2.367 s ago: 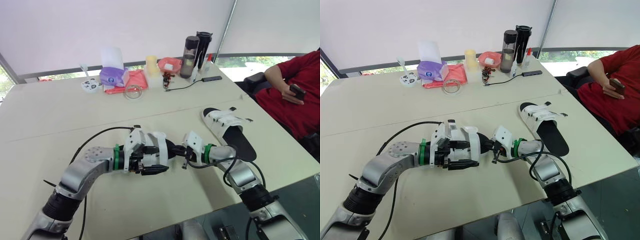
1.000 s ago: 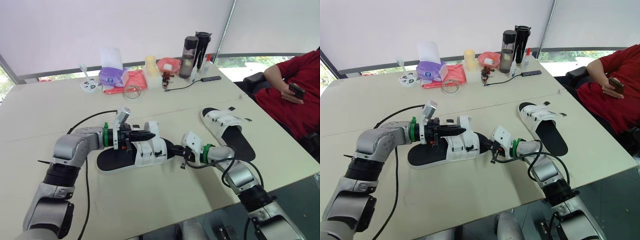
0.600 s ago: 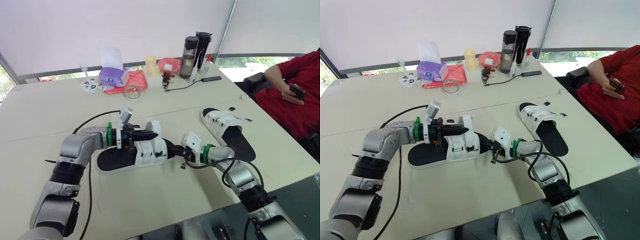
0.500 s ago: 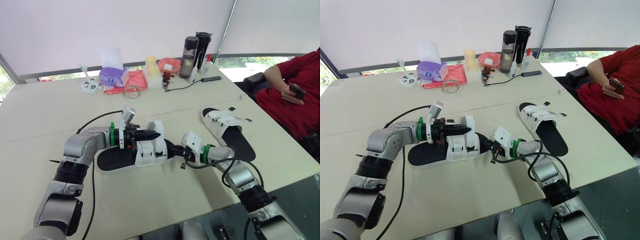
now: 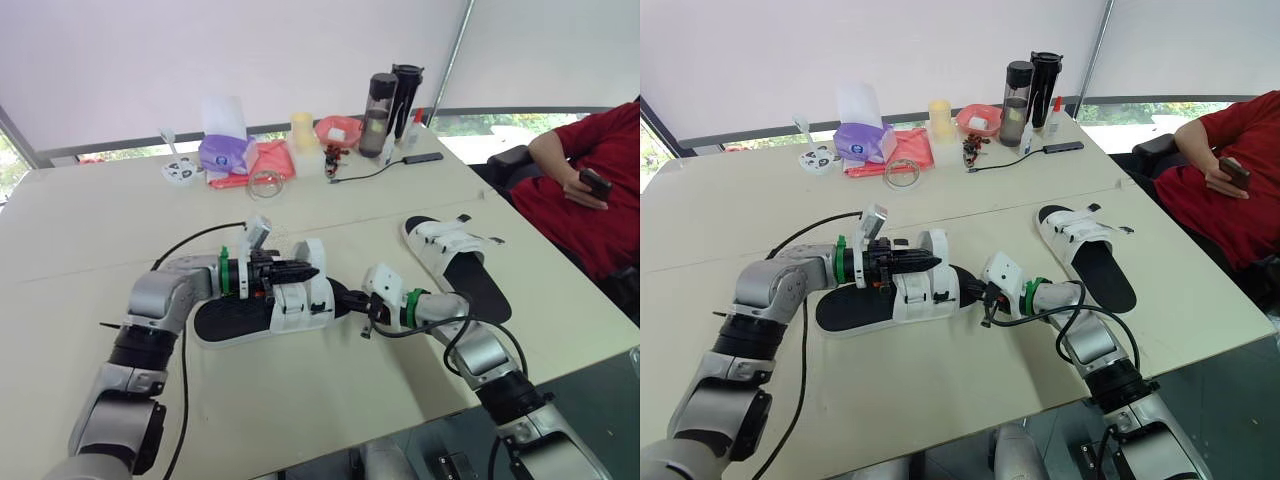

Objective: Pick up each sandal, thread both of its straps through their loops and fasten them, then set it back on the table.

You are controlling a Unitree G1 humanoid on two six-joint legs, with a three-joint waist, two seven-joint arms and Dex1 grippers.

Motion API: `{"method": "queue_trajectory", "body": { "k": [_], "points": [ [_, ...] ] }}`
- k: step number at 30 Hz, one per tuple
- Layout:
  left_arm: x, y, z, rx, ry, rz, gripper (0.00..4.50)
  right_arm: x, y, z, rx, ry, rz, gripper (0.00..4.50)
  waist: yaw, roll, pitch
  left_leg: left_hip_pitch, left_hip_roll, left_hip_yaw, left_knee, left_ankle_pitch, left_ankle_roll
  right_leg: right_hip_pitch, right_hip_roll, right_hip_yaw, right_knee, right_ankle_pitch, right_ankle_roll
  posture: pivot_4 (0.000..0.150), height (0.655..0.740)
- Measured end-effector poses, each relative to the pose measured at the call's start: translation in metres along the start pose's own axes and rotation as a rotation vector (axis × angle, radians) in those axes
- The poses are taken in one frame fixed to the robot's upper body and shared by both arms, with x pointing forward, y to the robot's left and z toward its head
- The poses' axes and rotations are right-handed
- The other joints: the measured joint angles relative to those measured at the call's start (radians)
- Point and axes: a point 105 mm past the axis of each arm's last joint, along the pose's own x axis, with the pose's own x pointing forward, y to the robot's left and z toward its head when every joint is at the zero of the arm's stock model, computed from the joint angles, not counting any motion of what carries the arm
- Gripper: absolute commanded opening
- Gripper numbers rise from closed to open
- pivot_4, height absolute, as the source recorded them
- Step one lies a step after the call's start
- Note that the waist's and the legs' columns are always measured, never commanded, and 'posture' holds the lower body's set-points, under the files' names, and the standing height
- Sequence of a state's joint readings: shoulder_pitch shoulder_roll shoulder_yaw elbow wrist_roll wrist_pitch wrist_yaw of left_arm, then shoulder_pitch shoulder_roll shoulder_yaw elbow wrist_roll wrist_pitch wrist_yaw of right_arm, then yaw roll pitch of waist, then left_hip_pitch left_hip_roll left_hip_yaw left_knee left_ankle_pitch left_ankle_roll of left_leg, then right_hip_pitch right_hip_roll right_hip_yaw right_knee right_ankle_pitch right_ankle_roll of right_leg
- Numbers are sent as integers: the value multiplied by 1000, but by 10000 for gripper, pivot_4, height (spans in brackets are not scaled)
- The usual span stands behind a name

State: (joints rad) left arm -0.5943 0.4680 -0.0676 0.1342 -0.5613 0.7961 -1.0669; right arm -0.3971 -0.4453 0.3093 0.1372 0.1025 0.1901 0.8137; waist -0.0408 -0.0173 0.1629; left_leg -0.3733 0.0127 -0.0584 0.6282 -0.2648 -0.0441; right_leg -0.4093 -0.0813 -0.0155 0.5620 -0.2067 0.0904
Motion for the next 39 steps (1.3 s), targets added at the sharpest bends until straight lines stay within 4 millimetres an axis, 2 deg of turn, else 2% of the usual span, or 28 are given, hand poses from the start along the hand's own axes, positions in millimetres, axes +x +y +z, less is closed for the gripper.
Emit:
{"method": "queue_trajectory", "body": {
  "k": [2, 10, 13, 18, 26, 34, 39],
  "points": [
    [1, -1, 1, 3, -4, 2, 31395, 0, 0, -1, 1, 1, -3, 0, 1, -1, -1, 0, 0, 0, 0, 0, 0, 0, 0, 0, 0, 0, 0, 1500, 7400],
    [7, -5, 4, -14, -31, -1, 31395, 0, 0, -1, 2, 1, -4, 0, 1, -1, -1, 0, 0, 0, 0, -2, -3, 0, 0, 0, 0, 0, 0, 1500, 7400],
    [8, -7, 5, -9, -34, -10, 23905, 0, 0, -1, 2, 1, -4, 0, 1, -1, -1, 0, 0, 0, 0, -1, -3, 0, 0, 0, 0, 0, 0, 1500, 7400],
    [11, -10, -3, 16, -3, -11, 494, 0, 0, -1, 2, 1, -4, 0, 1, -1, -1, 0, 0, 0, 0, -1, -2, 0, 0, 0, 0, 0, 0, 1500, 7400],
    [17, -10, -1, 17, -14, -5, 494, 0, 0, -1, 2, 2, -6, 0, 2, -2, -1, 0, 0, 0, 1, -2, -3, 0, 0, 0, 0, 0, 0, 1500, 7400],
    [19, -19, 29, -97, -140, -58, 494, 0, 0, -1, 2, 1, -7, 0, 1, -1, -1, 0, -1, 1, 1, 0, 0, 1, 1, 0, 0, 0, 0, 1500, 7400],
    [14, -15, 18, -118, -114, -33, 494, 0, 0, 0, 3, -1, -6, 0, 0, -1, -1, 0, -1, 1, 0, 0, 0, 2, 1, 0, 0, 0, 0, 1500, 7400]
  ]
}}
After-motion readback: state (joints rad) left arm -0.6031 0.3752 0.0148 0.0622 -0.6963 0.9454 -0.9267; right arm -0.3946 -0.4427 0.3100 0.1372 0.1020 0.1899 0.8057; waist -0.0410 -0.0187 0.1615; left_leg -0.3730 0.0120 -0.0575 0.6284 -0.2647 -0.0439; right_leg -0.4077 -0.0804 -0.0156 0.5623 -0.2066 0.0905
